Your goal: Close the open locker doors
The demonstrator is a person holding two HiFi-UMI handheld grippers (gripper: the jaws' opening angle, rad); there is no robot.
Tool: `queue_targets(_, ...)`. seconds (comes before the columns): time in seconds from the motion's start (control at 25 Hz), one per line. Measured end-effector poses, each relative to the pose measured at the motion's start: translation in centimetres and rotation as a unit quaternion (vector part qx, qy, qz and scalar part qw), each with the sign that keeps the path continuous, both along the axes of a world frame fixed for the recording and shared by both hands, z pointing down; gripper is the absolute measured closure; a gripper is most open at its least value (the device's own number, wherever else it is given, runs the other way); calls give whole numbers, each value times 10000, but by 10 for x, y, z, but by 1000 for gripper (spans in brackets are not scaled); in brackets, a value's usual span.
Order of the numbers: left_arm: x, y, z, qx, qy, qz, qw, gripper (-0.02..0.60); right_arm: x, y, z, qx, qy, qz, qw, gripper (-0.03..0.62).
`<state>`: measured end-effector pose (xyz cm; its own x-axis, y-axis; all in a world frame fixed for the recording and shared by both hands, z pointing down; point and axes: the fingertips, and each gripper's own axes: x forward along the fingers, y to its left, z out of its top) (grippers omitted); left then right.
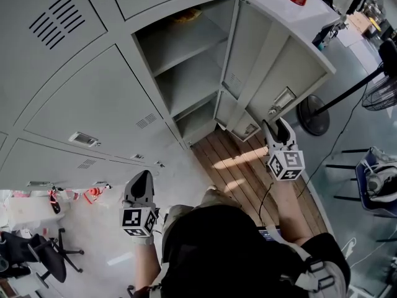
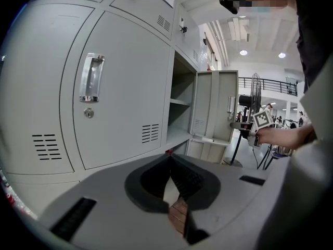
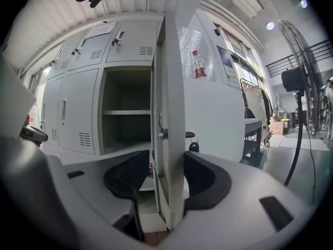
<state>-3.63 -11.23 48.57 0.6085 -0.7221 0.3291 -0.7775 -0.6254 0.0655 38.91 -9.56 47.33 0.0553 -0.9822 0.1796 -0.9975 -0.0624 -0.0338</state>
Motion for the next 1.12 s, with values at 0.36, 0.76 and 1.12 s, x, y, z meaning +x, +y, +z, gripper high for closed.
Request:
queue_targets(0.36,-24,0,-2,1,4,109,9999,572,-33,6,-1,-28,-19,27,10000,413)
queue_targets(0.76,-58,3,-2,-9,86,76,9999,572,-100,0,-4,-39,61,-447,9990,463)
queue_targets(1.12,-106,13,0,-50,103,-262,9996,572,-164,-23,-7,0,-11,-890,9960,470)
